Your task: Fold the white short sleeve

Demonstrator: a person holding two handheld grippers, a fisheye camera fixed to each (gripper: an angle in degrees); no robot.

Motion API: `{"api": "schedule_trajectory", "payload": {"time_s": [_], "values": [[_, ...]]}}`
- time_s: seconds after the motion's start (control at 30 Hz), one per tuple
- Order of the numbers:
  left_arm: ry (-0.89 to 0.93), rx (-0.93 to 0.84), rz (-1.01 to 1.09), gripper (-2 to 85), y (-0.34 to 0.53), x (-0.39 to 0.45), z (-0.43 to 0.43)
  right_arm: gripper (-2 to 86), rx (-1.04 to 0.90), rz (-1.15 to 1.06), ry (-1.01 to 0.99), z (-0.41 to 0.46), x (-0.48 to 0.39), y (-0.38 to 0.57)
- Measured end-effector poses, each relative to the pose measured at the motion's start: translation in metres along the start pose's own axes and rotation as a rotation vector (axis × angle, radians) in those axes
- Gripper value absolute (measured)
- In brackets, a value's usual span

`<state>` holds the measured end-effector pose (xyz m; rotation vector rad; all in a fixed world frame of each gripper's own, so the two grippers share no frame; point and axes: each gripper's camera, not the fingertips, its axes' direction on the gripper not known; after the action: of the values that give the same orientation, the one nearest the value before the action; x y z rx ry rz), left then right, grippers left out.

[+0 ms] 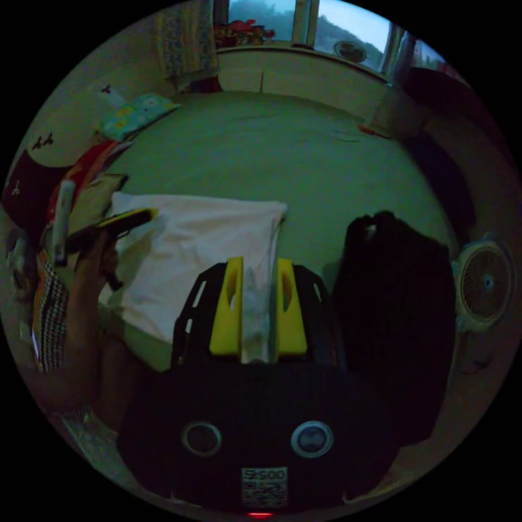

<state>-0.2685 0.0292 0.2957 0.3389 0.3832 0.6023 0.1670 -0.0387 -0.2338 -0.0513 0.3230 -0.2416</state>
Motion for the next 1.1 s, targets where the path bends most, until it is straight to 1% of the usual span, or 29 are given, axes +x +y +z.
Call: {"api": "schedule_trajectory", "payload": {"time_s": [0.1, 0.17, 0.2, 0.27, 0.43, 0.53, 0.6, 0.63, 0.67, 0.77, 0.8, 0.83, 0.87, 0.9, 0.93, 0.97, 1.1], "values": [[-0.015, -0.002, 0.027, -0.5, -0.007, 0.002, 0.009, 7.9, 0.017, 0.076, -0.011, -0.004, -0.007, 0.035], [-0.017, -0.003, 0.044, -0.5, -0.011, 0.002, 0.013, 8.1, 0.039, 0.116, 0.032, -0.002, -0.015, 0.054], [-0.019, -0.004, 0.053, -0.5, -0.013, 0.002, 0.016, 8.1, 0.045, 0.114, 0.048, -0.001, -0.018, 0.057], [-0.029, -0.004, 0.06, -0.5, -0.017, 0.001, 0.02, 8.1, 0.04, 0.081, 0.142, 0.005, -0.031, 0.065], [-0.017, -0.011, 0.058, -0.5, -0.028, -0.006, 0.03, 5.4, -0.001, 0.036, 0.236, 0.018, -0.046, 0.068], [-0.006, -0.013, 0.056, -0.5, -0.034, -0.01, 0.034, 0.1, 0.004, 0.036, 0.193, 0.016, -0.05, 0.071], [-0.003, -0.017, 0.061, -0.5, -0.036, -0.012, 0.036, -0.9, 0.024, 0.024, 0.142, 0.009, -0.053, 0.073], [-0.007, -0.016, 0.061, -0.5, -0.038, -0.014, 0.037, -1.1, 0.033, 0.037, 0.077, 0.002, -0.053, 0.075], [-0.008, -0.016, 0.06, -0.5, -0.039, -0.015, 0.037, -1.2, 0.053, 0.067, 0.01, -0.006, -0.052, 0.077], [0.004, -0.017, 0.048, -0.5, -0.041, -0.023, 0.037, -1.2, 0.143, 0.167, -0.106, -0.03, -0.046, 0.084], [0.01, -0.016, 0.043, -0.5, -0.042, -0.026, 0.037, -1.1, 0.158, 0.176, -0.099, -0.033, -0.046, 0.086], [0.013, -0.015, 0.039, -0.5, -0.043, -0.028, 0.037, -0.9, 0.161, 0.18, -0.024, -0.035, -0.047, 0.088], [0.014, -0.015, 0.038, -0.5, -0.043, -0.03, 0.036, -0.4, 0.133, 0.169, 0.079, -0.029, -0.051, 0.09], [0.018, -0.016, 0.036, -0.5, -0.044, -0.032, 0.036, -0.2, 0.106, 0.165, 0.122, -0.024, -0.052, 0.09], [0.022, -0.016, 0.034, -0.6, -0.045, -0.035, 0.035, 1.2, 0.038, 0.155, 0.175, -0.012, -0.055, 0.091], [0.024, -0.016, 0.035, -0.6, -0.045, -0.036, 0.035, 2.6, -0.012, 0.135, 0.182, -0.002, -0.058, 0.093], [0.024, -0.019, 0.04, -0.7, -0.047, -0.043, 0.031, 5.6, -0.021, 0.138, 0.171, 0.014, -0.066, 0.1]]}}
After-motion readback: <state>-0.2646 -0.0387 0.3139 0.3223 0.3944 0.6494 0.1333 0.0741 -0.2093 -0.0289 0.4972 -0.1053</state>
